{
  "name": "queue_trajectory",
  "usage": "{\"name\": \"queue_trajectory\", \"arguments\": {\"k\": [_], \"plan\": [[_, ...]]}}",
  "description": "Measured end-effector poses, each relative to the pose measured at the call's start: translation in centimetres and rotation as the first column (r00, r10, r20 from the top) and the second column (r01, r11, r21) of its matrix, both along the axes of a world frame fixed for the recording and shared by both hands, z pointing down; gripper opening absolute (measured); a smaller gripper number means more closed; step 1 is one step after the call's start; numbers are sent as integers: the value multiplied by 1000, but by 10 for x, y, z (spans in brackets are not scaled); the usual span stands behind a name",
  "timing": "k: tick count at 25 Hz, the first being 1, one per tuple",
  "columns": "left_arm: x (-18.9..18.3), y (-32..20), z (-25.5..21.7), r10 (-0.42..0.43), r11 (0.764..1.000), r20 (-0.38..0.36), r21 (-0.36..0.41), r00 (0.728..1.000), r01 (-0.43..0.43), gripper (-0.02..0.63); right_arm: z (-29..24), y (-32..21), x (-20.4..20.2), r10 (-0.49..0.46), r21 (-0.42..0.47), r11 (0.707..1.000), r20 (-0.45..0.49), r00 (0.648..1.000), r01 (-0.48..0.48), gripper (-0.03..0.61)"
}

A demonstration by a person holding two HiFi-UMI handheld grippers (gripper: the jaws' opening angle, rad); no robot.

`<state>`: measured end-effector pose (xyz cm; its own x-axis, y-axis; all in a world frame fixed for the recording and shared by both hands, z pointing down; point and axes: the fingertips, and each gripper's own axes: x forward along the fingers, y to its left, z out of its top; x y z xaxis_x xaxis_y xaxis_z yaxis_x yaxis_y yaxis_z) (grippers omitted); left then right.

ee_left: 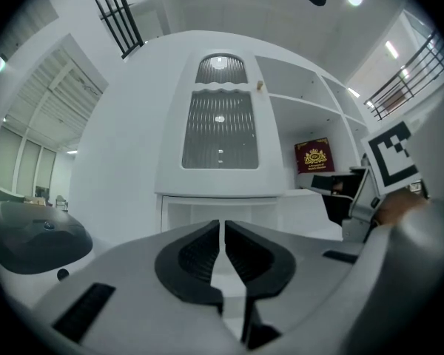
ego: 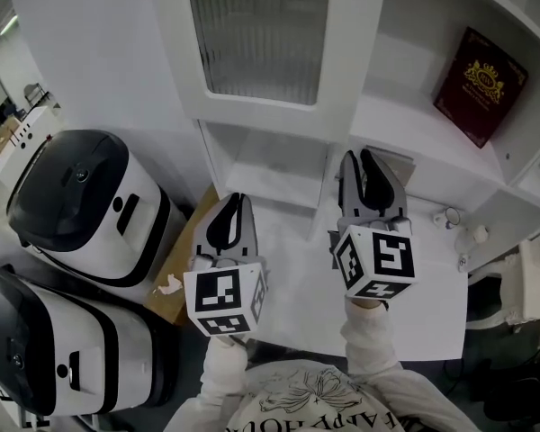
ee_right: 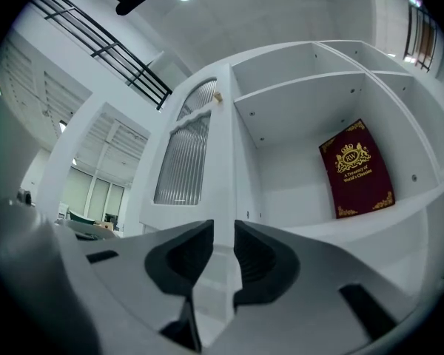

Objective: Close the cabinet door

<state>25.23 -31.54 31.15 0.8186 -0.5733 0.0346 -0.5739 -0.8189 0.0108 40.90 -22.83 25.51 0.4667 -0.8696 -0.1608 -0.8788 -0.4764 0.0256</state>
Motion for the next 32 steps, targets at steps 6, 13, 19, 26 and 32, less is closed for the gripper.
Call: {"name": "queue_trajectory", "arguments": {"k": [6, 13, 19, 26, 32], "plan": [[1, 10, 1, 29, 1000, 2, -8, 1000, -29, 25, 9, 13, -8, 13, -15, 1000, 13, 1000, -12, 74], [5, 22, 6, 59, 998, 7, -20, 998, -58, 25, 26, 22, -15, 18, -45, 999, 46, 999, -16, 63], [5, 25, 8, 66, 997, 7, -29, 998, -66, 25, 36, 26, -18, 22, -67, 998, 60, 998, -18, 61], [3, 24, 11, 64, 997, 5, -36, 998, -64, 25, 44, 28, -21, 24, -82, 996, 67, 997, -18, 60], [-1, 21, 13, 52, 998, -2, -44, 999, -52, 25, 48, 28, -23, 27, -89, 996, 74, 997, -20, 57]]}}
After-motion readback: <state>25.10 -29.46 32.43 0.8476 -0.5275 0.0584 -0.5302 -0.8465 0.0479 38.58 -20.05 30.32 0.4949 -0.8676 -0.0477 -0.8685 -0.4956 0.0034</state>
